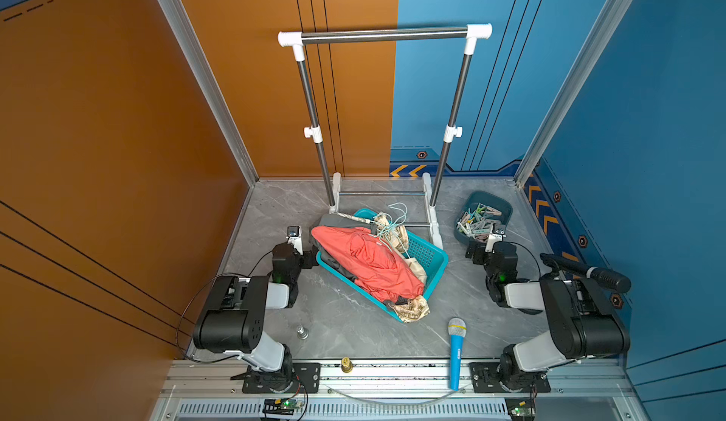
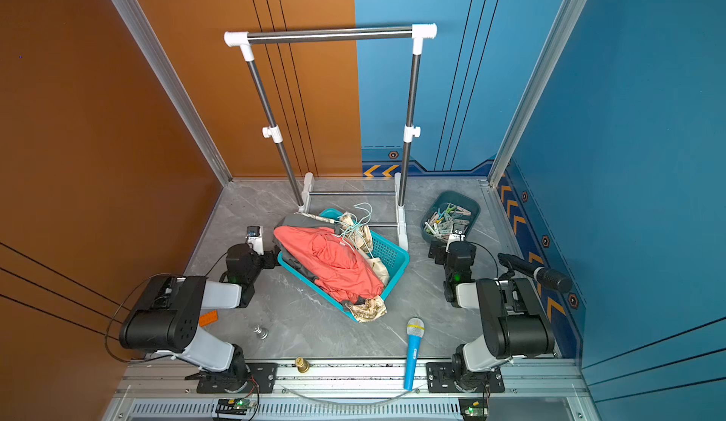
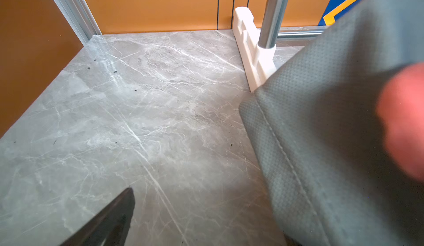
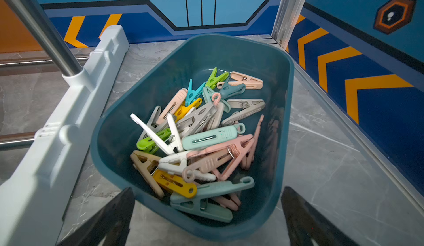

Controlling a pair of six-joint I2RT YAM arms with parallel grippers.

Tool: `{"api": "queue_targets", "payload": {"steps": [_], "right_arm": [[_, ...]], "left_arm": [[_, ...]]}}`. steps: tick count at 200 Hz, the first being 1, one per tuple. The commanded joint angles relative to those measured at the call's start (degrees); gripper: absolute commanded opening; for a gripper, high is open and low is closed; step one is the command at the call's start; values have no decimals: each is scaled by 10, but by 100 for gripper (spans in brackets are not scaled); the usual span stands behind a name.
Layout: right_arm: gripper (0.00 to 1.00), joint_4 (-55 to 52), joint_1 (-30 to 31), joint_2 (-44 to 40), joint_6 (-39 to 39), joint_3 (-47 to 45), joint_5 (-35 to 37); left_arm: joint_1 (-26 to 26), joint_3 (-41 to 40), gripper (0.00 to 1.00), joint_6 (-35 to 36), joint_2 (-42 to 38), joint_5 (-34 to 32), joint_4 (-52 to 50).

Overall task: Use clothespins to secure the t-shirt on both sides of the hanger
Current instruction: Pick up the hanger from the basket.

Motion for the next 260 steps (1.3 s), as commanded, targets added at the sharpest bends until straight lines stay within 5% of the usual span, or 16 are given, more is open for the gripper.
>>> {"api": "queue_targets", "payload": {"steps": [1, 208, 223, 260], "right_arm": [[100, 8, -5, 7, -9, 11, 5], [100, 11, -17, 5, -2, 8, -18], [100, -6, -19, -17, 3, 10, -15], [100, -203, 14, -170, 18, 34, 91]], "left_arm": [[2, 14, 97, 6, 3, 15, 18], [-1, 12, 97, -12, -1, -51, 20], [-6, 40, 97, 0, -60, -27, -79], [-37, 101, 97, -1, -176, -107, -251]]}}
